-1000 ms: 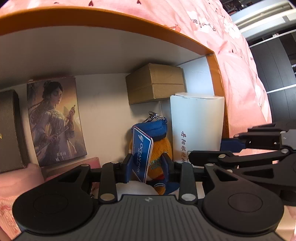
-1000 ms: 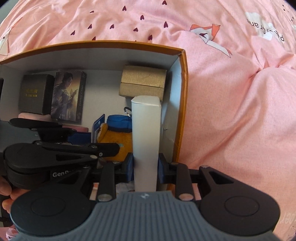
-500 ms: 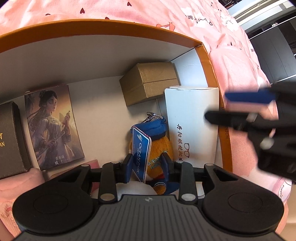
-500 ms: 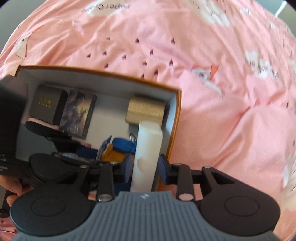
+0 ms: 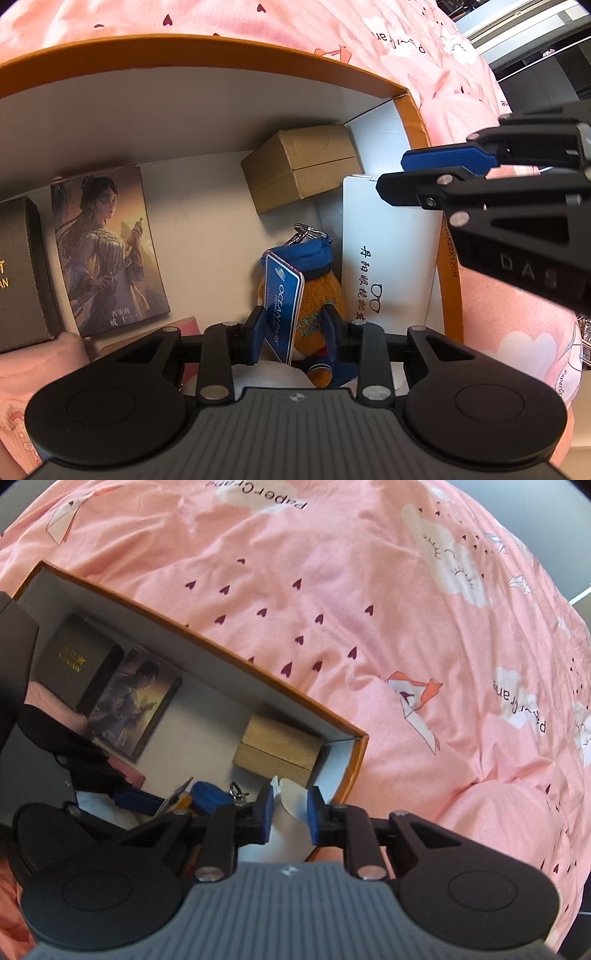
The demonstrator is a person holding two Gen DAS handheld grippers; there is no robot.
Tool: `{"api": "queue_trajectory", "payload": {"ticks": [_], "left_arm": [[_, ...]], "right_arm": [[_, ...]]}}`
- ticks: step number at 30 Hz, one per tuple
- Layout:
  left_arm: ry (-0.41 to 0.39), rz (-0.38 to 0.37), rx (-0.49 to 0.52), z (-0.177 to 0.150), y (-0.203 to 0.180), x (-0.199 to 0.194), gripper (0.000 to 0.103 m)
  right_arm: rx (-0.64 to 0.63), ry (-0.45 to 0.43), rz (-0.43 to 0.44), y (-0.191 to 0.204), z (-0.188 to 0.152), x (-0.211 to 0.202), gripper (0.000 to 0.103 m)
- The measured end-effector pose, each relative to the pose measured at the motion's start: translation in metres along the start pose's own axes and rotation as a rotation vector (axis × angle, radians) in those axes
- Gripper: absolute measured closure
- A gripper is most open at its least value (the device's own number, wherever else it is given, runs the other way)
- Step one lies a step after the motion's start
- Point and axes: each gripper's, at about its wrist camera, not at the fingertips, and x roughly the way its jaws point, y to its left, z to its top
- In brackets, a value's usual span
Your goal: Organize objects
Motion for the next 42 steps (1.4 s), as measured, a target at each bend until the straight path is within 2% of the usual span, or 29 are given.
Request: {"api": "queue_trajectory", "payload": {"ticks": [6,7,10,15,17,20,22,25,27,29,33,42], "left_arm": [[-0.001,-0.016,0.002,0.002,0.001,0.002,0.066],[0.000,-0.019,0.000,0.002,0.002,0.002,0.066],[-0.004,-0.040,-0.003,0.005,0.003,0.000,0.064],[-0.127,-0.073,-0.014,0.015,0.006,-0.022,0.066],[-0.137,-0.056,0.006,0.026,0.005,-0.024,0.077],[-0.127,-0.020,0.025,0.039,-0.003,-0.017,0.081],[-0.139,-0.027,0.021,0.044,0.000,-0.010,0.084],[-0.171,-0.040,-0.023,0.029,0.009,-0.008,0.085],[-0.194,-0.044,-0.049,0.033,0.012,-0.007,0.087],[-0.182,-0.062,-0.061,0.038,0.015,-0.003,0.089],[-0.174,-0.049,-0.078,0.039,0.015,-0.002,0.088],[-0.145,-0.135,-0.247,0.045,0.036,0.012,0.088]], "right_arm": [[-0.034,0.084,0.043,-0.004,0.013,0.011,0.083],[-0.094,0.072,0.052,-0.004,0.014,0.012,0.083],[-0.092,0.095,0.069,-0.007,0.017,0.013,0.083],[-0.087,0.116,0.089,-0.011,0.019,0.013,0.083],[-0.088,0.115,0.102,-0.012,0.020,0.014,0.083],[-0.101,0.120,0.119,-0.014,0.021,0.015,0.083],[-0.106,0.123,0.123,-0.015,0.021,0.015,0.083],[-0.101,0.119,0.132,-0.017,0.020,0.015,0.083],[-0.111,0.113,0.135,-0.016,0.019,0.014,0.083],[-0.123,0.112,0.131,-0.014,0.020,0.015,0.083],[-0.143,0.129,0.127,-0.013,0.024,0.019,0.083],[-0.160,0.154,0.152,-0.015,0.030,0.027,0.083]]}}
